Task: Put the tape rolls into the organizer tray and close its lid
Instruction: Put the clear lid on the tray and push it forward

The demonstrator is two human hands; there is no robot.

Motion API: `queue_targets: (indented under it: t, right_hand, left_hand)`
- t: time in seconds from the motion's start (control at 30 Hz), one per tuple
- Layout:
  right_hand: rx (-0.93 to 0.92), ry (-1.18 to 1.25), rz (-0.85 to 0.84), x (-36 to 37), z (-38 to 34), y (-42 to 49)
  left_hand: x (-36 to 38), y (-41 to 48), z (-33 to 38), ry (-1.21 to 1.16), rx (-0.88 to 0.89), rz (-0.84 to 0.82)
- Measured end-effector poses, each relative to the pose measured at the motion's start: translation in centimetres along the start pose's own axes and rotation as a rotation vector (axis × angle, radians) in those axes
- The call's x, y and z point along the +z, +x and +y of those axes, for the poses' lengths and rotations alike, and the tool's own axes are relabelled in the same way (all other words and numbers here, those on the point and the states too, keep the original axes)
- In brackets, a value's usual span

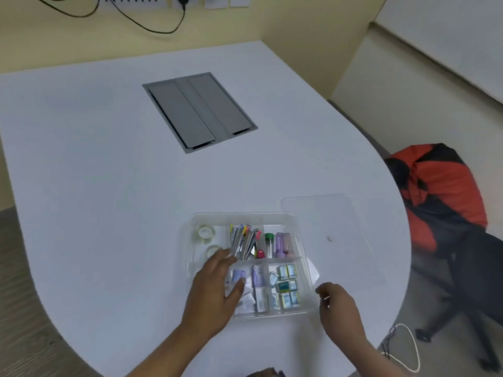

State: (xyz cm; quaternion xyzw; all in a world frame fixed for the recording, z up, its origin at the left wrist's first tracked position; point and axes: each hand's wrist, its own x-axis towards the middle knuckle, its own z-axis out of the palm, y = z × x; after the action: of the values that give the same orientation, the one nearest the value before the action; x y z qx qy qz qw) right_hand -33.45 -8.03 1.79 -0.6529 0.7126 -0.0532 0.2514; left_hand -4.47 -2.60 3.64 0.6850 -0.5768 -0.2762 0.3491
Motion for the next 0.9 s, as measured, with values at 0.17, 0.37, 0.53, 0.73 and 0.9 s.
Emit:
queue_targets:
  t: [0.17,0.37,0.53,0.73,0.9]
  right_hand:
    - [-0.179,-0.296,-0.128,-0.8,1.8,2.0]
    - [-0.323,-0.392,-0.103,-0.4,3.2,3.9]
    - [-0.543,-0.446,0.03,-0.4,3.9,4.8]
    - [-0.531,-0.005,0.361,-5.8,2.8,7.7]
    - [-0.399,0.29,0.431,-12.9,1.1,10.5]
  left_hand:
    - [3.1,0.5,4.0,0.003,0.066,-0.067]
    - [5.8,0.9,6.9,0.06,0.044,-0.124]
    - [6.8,1.2,8.8,0.108,0.039,-0.11]
    - [7.3,2.8,10.4,0.083,0.011,-0.046]
    - [7.2,5.5,12.4,-0.019,-0.033,0.045]
